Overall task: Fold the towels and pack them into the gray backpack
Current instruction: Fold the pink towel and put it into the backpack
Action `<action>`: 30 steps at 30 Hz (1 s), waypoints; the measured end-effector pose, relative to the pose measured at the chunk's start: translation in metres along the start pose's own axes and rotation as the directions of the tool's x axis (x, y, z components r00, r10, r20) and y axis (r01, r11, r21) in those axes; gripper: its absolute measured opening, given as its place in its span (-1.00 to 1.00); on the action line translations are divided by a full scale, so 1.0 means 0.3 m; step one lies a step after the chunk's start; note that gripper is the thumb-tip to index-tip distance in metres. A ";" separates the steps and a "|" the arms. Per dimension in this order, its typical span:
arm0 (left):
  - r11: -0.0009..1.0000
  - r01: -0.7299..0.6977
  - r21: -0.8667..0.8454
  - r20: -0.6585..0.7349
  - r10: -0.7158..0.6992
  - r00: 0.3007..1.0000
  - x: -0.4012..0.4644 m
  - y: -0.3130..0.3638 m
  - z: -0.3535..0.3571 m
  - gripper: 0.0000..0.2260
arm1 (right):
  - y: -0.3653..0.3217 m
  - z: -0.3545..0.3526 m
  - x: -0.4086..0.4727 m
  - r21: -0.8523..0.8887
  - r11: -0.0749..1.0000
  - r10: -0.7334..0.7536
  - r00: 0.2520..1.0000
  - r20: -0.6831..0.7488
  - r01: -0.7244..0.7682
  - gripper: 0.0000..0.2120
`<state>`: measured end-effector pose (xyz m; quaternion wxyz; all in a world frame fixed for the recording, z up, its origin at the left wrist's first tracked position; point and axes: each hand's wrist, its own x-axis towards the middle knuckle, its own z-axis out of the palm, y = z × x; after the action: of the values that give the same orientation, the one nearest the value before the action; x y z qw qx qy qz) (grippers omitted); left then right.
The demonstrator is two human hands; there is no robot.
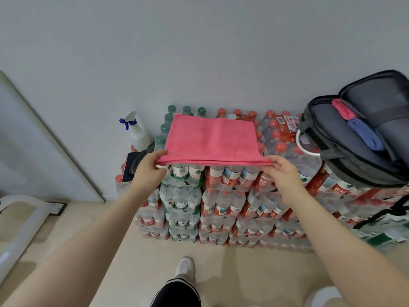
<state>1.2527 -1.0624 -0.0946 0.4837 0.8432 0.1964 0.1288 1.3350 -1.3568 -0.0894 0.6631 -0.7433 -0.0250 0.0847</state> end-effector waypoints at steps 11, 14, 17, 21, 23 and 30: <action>0.982 -0.026 -0.186 -0.013 0.024 1.000 0.252 0.123 0.005 -0.91 | -0.072 0.046 0.251 -0.020 0.999 0.048 0.990 -0.132 -0.051 -0.83; 0.942 0.097 -0.320 0.074 -0.078 0.994 0.346 0.160 0.023 -0.92 | -0.094 0.058 0.368 -0.017 0.997 0.068 0.985 -0.161 -0.072 -0.80; 0.960 0.107 -0.259 0.066 -0.093 0.994 0.462 0.171 0.051 -0.87 | -0.112 0.077 0.482 -0.043 0.995 0.083 0.978 -0.190 -0.093 -0.79; 0.994 0.060 0.089 0.108 -0.070 0.992 0.612 0.143 0.079 -0.83 | -0.111 0.102 0.621 -0.111 0.977 0.162 0.973 -0.163 -0.181 -0.81; 0.958 -0.016 0.288 0.146 -0.027 0.989 0.673 0.116 0.092 -0.78 | -0.105 0.111 0.667 -0.205 0.954 0.192 0.972 -0.133 -0.217 -0.85; 0.820 -0.210 0.533 0.183 0.130 0.974 0.781 0.095 0.122 -0.74 | -0.081 0.128 0.721 -0.474 0.867 0.107 0.986 -0.125 -0.155 -0.91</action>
<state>1.4819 -0.9966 -0.0817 0.2207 0.9672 0.1150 0.0513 1.5435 -1.2838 -0.0896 0.4502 -0.8881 0.0367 0.0853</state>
